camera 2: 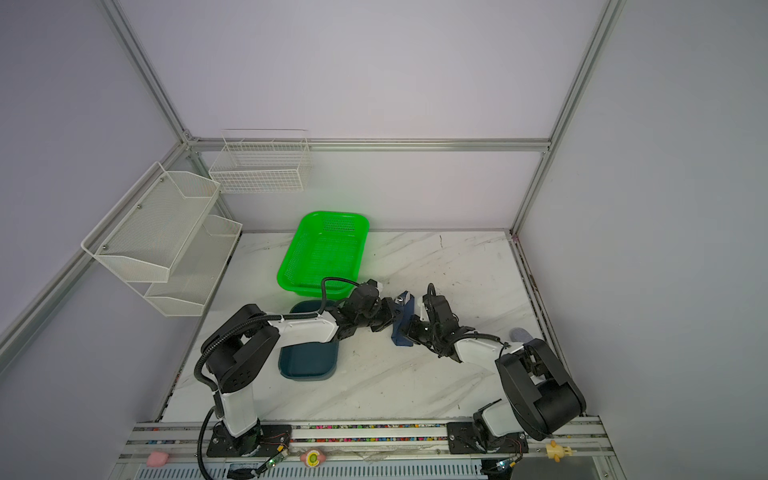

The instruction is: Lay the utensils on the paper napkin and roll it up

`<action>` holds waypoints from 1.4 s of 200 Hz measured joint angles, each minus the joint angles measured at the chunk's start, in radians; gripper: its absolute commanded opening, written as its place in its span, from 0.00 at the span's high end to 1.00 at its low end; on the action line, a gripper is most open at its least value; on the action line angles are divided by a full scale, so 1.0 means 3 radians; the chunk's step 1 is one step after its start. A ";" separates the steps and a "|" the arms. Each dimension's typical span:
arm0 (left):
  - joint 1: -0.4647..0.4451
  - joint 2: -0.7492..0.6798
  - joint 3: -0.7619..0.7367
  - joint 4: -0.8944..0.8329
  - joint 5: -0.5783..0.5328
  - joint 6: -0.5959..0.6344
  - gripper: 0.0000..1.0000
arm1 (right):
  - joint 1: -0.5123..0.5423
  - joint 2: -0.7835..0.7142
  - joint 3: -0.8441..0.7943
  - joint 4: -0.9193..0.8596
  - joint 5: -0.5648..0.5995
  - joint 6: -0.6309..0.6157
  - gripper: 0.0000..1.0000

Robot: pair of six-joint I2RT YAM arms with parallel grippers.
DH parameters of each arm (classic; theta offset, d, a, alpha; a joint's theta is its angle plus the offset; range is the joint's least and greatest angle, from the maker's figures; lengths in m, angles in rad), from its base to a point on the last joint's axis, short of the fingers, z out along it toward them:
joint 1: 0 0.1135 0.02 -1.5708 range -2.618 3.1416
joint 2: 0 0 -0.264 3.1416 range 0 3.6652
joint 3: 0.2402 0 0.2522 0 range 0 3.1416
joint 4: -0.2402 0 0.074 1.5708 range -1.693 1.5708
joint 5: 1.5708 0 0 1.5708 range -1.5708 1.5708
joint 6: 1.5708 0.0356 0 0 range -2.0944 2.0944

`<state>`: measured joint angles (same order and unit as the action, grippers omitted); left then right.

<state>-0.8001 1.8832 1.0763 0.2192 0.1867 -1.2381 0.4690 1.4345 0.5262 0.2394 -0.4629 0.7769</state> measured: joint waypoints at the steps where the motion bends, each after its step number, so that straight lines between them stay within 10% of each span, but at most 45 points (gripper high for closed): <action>1: 0.0000 0.0000 0.0000 0.0000 0.0000 0.0000 0.95 | 0.0000 0.0003 -0.0001 0.0000 0.0000 -0.0001 0.90; 280: -0.0112 0.0314 0.0219 0.0053 0.0051 -0.0261 0.96 | -0.0065 -0.0025 -0.0161 -0.0108 0.0154 -0.0085 0.91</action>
<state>-0.8337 1.9774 1.1419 0.2352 0.2020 -1.3163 0.4496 1.4269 0.4778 0.2070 -0.4168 0.7513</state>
